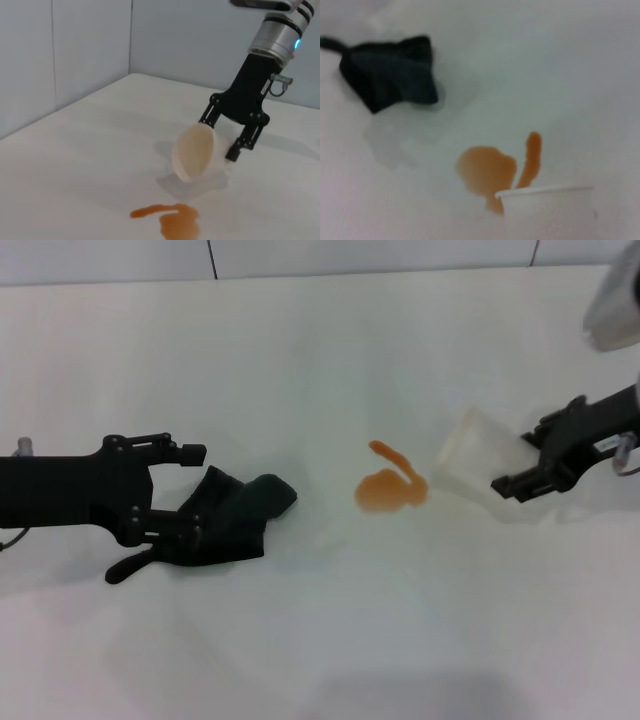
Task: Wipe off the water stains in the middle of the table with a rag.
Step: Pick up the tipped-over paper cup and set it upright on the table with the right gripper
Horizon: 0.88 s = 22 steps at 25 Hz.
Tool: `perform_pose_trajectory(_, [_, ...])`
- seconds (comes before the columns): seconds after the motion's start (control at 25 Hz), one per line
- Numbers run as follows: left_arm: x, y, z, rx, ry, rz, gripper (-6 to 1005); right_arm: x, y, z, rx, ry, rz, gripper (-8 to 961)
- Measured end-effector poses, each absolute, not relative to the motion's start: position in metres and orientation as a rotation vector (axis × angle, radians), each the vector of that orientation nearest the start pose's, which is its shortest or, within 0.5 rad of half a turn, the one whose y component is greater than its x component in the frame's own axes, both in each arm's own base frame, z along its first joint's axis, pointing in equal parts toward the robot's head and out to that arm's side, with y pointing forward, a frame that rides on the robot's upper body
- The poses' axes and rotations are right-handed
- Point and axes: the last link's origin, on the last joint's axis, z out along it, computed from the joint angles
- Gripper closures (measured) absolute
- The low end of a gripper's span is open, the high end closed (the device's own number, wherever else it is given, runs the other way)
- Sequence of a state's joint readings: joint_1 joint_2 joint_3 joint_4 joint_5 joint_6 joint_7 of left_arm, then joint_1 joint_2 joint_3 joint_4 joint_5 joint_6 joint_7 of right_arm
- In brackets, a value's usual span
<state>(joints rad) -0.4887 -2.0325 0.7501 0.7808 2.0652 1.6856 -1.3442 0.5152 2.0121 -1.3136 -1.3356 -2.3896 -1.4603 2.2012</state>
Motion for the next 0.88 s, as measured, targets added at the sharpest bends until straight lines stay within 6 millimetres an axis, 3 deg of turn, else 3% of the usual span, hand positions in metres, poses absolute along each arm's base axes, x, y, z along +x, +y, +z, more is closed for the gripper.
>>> perform_pose_trajectory(0.36, [-0.264, 0.318, 0.027, -2.843, -0.393, -0.592, 138, 0.232, 0.354, 0.041, -2.63, 0.637, 0.013, 306])
perform_pose_trajectory(0.56, [-0.261, 0.32, 0.028, -2.829, -0.386, -0.623, 138, 0.259, 0.349, 0.034, -2.592, 0.65, 0.186, 308])
perform_pose_trajectory(0.88, [-0.26, 0.32, 0.027, -2.821, -0.394, -0.638, 137, 0.284, 0.344, 0.016, -2.55, 0.615, 0.328, 309])
